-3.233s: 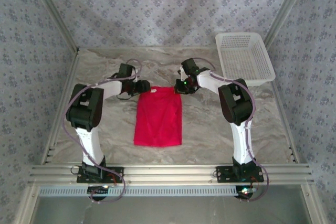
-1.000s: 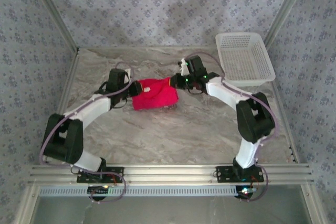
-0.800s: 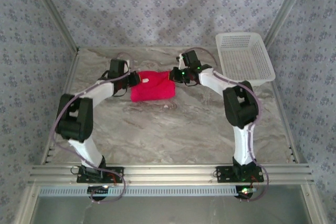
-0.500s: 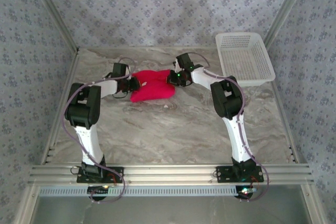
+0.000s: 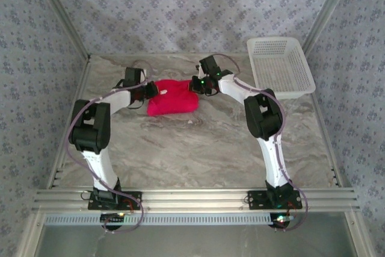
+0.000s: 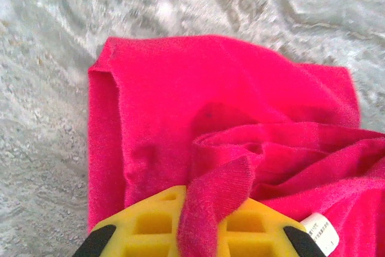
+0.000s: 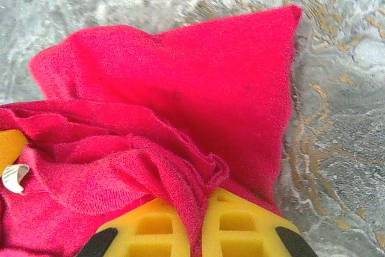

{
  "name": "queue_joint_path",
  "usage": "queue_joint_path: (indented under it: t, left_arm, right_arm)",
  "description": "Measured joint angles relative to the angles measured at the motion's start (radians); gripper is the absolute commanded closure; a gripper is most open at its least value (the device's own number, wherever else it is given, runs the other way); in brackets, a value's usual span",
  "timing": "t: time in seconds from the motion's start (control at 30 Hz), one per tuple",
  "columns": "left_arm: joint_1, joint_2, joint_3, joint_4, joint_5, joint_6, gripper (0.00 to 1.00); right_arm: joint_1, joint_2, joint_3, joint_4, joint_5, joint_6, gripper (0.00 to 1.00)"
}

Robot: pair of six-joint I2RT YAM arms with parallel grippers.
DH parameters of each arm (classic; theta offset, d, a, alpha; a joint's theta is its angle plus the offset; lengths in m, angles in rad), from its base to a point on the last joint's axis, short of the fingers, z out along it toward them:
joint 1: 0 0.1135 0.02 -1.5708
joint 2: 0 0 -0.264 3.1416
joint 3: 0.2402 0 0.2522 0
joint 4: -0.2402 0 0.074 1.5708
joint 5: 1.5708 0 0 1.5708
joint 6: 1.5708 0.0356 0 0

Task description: Fold the inside-out t-shirt

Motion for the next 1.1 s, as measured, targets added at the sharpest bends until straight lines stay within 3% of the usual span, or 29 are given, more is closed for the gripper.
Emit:
queue_joint_path:
  t: [0.27,0.37,0.53,0.7,0.77,0.87,0.97,1.07,1.1]
  left_arm:
    - [0.006,0.01,0.055,0.003,-0.003,0.014,1.0]
    - [0.031,0.1,0.175,0.002,0.005,0.0,1.0]
    - [0.116,0.378,0.449,0.002,0.087,-0.079,0.99]
    - [0.15,0.47,0.523,-0.035,0.161,-0.13,0.94]
    - [0.146,0.471,0.54,-0.06,0.161,-0.14,0.89]
    - [0.145,0.476,0.549,-0.083,0.161,-0.153,0.72]
    - [0.145,0.475,0.554,-0.1,0.16,-0.146,0.63]
    - [0.144,0.46,0.555,-0.114,0.15,-0.126,0.38]
    - [0.144,0.443,0.55,-0.13,0.132,-0.122,0.36]
  right_arm:
    - [0.002,0.013,0.058,0.009,0.011,-0.001,0.96]
    - [-0.005,0.115,0.209,0.003,0.022,0.003,0.97]
    - [-0.039,0.412,0.584,-0.04,0.013,0.076,0.97]
    - [-0.051,0.488,0.649,-0.05,-0.022,0.131,0.92]
    - [-0.05,0.488,0.66,-0.053,-0.021,0.14,0.88]
    - [-0.053,0.488,0.66,-0.062,-0.025,0.147,0.66]
    - [-0.058,0.486,0.658,-0.066,-0.033,0.152,0.57]
    - [-0.065,0.464,0.627,-0.068,-0.047,0.145,0.48]
    - [-0.066,0.442,0.601,-0.069,-0.048,0.138,0.47]
